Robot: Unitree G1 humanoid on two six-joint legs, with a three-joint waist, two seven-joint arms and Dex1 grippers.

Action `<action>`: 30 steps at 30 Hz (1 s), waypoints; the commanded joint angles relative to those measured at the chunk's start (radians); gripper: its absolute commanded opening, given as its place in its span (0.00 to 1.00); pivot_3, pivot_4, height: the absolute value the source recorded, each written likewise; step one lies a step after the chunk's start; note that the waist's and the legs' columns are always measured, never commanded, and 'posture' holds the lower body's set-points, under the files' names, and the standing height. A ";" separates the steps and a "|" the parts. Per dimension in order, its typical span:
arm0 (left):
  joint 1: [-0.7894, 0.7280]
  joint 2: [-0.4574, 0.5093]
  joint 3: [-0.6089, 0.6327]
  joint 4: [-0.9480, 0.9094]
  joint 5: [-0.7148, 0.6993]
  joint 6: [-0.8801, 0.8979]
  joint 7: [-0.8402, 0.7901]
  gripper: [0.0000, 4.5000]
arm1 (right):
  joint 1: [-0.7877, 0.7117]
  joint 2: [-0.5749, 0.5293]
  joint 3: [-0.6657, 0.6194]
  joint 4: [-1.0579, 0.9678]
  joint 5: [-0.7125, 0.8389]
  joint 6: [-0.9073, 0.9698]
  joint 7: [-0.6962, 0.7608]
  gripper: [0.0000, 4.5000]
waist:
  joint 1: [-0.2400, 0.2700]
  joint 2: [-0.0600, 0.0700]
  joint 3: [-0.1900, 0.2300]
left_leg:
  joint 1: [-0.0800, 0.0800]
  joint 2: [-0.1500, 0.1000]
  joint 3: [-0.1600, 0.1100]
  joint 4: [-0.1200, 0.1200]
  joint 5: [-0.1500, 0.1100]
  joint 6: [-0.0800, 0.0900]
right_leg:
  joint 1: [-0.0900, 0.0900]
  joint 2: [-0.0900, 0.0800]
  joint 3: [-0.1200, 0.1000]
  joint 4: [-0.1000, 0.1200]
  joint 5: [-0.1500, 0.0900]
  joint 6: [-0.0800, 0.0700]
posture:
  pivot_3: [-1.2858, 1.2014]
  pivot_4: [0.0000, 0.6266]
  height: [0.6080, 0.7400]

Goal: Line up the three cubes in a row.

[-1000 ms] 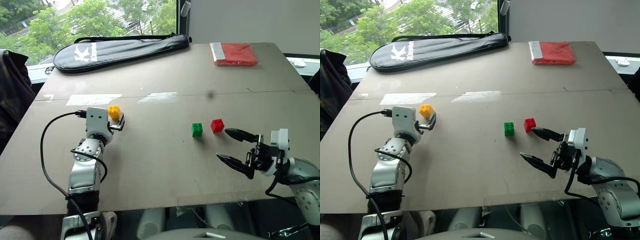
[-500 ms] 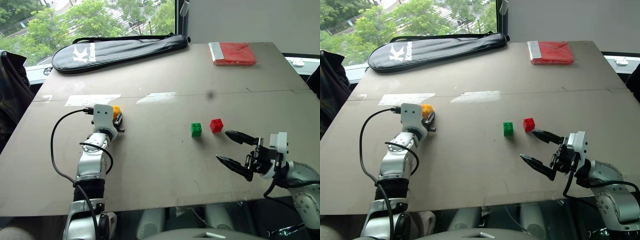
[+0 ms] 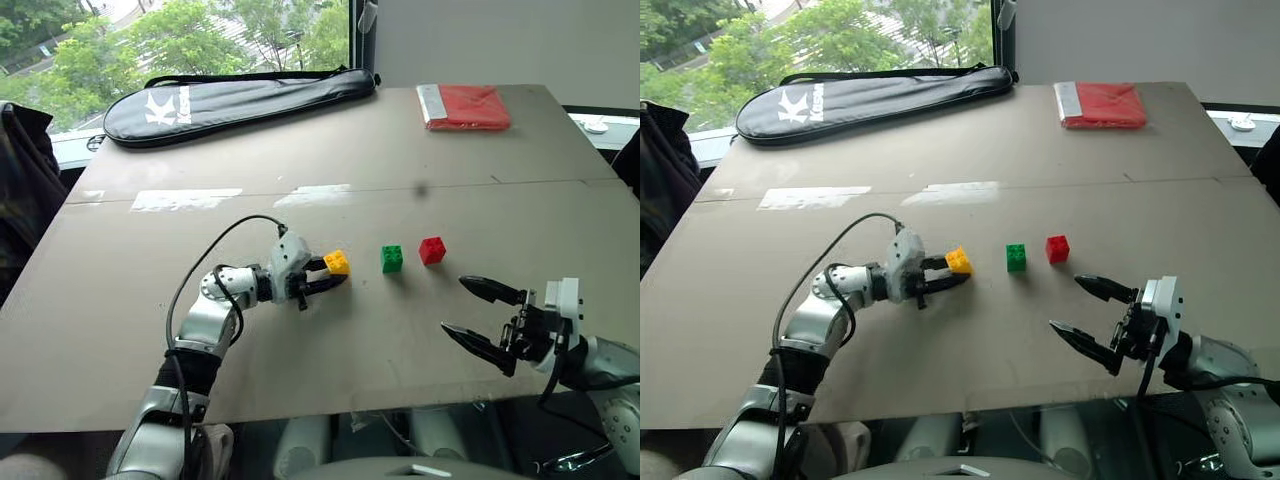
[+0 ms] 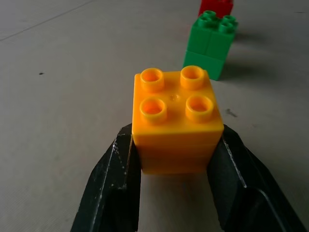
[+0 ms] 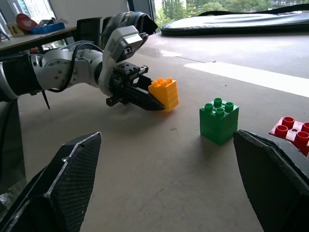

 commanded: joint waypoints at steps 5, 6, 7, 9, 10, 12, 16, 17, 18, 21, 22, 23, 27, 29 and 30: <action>-0.258 -0.075 -0.050 0.388 0.064 -0.287 -0.207 0.29 | 0.044 0.010 -0.020 -0.078 -0.008 -0.016 -0.037 1.00 | 0.000 -0.001 0.000 | -0.001 -0.001 0.000 0.000 0.000 0.000 | 0.000 0.000 -0.001 0.000 0.001 -0.001 | 0.52 0.24 0.70; -0.279 -0.084 -0.048 0.436 0.075 -0.335 -0.214 0.29 | 0.052 0.012 -0.018 -0.087 -0.009 -0.015 -0.042 1.00 | -0.003 -0.001 0.000 | -0.002 -0.002 0.000 0.000 0.000 0.000 | 0.000 0.000 -0.001 -0.001 0.001 0.000 | 0.52 0.24 0.70; -0.298 -0.091 -0.048 0.480 0.083 -0.369 -0.231 0.29 | 0.057 0.014 -0.018 -0.095 -0.010 -0.014 -0.048 1.00 | -0.005 -0.001 0.000 | -0.002 -0.002 0.000 0.000 0.000 0.000 | -0.001 0.000 0.000 -0.001 0.003 0.001 | 0.52 0.24 0.70; -0.337 -0.102 -0.052 0.563 0.103 -0.405 -0.261 0.29 | 0.069 0.016 -0.018 -0.112 -0.012 -0.012 -0.061 1.00 | -0.008 -0.001 0.000 | -0.002 -0.002 0.001 0.000 0.000 0.001 | -0.001 0.000 0.000 -0.001 0.004 0.001 | 0.52 0.24 0.70; -0.356 -0.107 -0.052 0.600 0.114 -0.422 -0.268 0.29 | 0.074 0.017 -0.021 -0.120 -0.011 -0.011 -0.068 1.00 | -0.008 -0.001 0.001 | -0.002 -0.002 0.001 0.000 0.000 0.001 | -0.001 0.000 0.000 -0.001 0.004 0.002 | 0.52 0.24 0.70; -0.389 -0.112 -0.051 0.660 0.133 -0.449 -0.269 0.29 | 0.081 0.016 -0.026 -0.129 -0.009 -0.009 -0.076 1.00 | -0.006 -0.002 0.001 | -0.002 -0.002 0.000 0.000 0.000 0.001 | -0.001 0.000 0.000 -0.001 0.003 0.003 | 0.52 0.24 0.70; -0.419 -0.113 -0.037 0.726 0.153 -0.487 -0.266 0.29 | 0.091 0.013 -0.028 -0.137 -0.007 -0.009 -0.082 1.00 | -0.005 -0.002 0.001 | -0.002 -0.002 0.000 0.000 0.000 0.001 | -0.001 0.000 0.000 -0.001 0.001 0.005 | 0.52 0.24 0.70; -0.425 -0.109 -0.032 0.739 0.157 -0.491 -0.260 0.29 | 0.090 0.012 -0.028 -0.138 -0.007 -0.008 -0.084 1.00 | -0.006 -0.002 0.001 | -0.002 -0.002 0.000 0.000 0.000 0.001 | -0.001 0.000 0.000 -0.001 0.001 0.005 | 0.52 0.24 0.70; -0.429 -0.106 -0.027 0.748 0.160 -0.495 -0.256 0.29 | 0.092 0.011 -0.028 -0.141 -0.006 -0.008 -0.085 1.00 | -0.006 -0.002 0.001 | -0.001 -0.002 0.000 0.000 0.000 0.001 | -0.001 0.000 0.000 -0.001 0.001 0.005 | 0.52 0.24 0.70; -0.427 -0.092 -0.019 0.762 0.165 -0.496 -0.261 0.29 | 0.081 0.011 -0.021 -0.139 -0.006 -0.003 -0.092 1.00 | -0.007 -0.002 0.001 | -0.001 -0.001 0.000 0.000 0.000 0.001 | -0.001 0.000 0.000 0.000 0.002 0.005 | 0.52 0.24 0.70; -0.424 -0.089 -0.018 0.763 0.168 -0.500 -0.261 0.29 | 0.078 0.012 -0.018 -0.139 -0.006 -0.002 -0.093 1.00 | -0.007 -0.002 0.001 | -0.001 -0.001 0.000 0.000 0.000 0.001 | -0.001 0.001 0.000 0.001 0.002 0.005 | 0.52 0.24 0.70; -0.421 -0.087 -0.016 0.763 0.170 -0.502 -0.259 0.29 | 0.075 0.012 -0.016 -0.138 -0.005 -0.001 -0.092 1.00 | -0.008 -0.002 0.001 | -0.001 -0.001 0.000 0.000 0.000 0.001 | -0.001 0.001 0.000 0.001 0.002 0.005 | 0.52 0.24 0.70; -0.402 -0.082 -0.013 0.754 0.169 -0.497 -0.266 0.29 | 0.066 0.009 -0.014 -0.132 -0.002 0.003 -0.086 1.00 | -0.011 -0.002 0.001 | 0.000 0.000 0.000 0.000 0.000 0.001 | -0.001 0.001 0.000 0.001 0.002 0.005 | 0.52 0.24 0.70; -0.399 -0.081 -0.012 0.754 0.177 -0.497 -0.251 0.29 | 0.065 0.006 -0.016 -0.128 -0.001 0.003 -0.081 1.00 | -0.015 -0.002 0.001 | 0.000 0.000 0.000 0.000 0.000 0.001 | -0.001 0.001 0.000 0.001 0.002 0.005 | 0.52 0.24 0.70; -0.399 -0.080 -0.012 0.755 0.180 -0.489 -0.245 0.29 | 0.065 0.005 -0.018 -0.127 -0.001 0.003 -0.079 1.00 | -0.016 -0.002 0.001 | 0.000 0.000 -0.001 0.000 0.000 0.001 | 0.000 0.002 0.000 0.001 0.002 0.005 | 0.52 0.24 0.70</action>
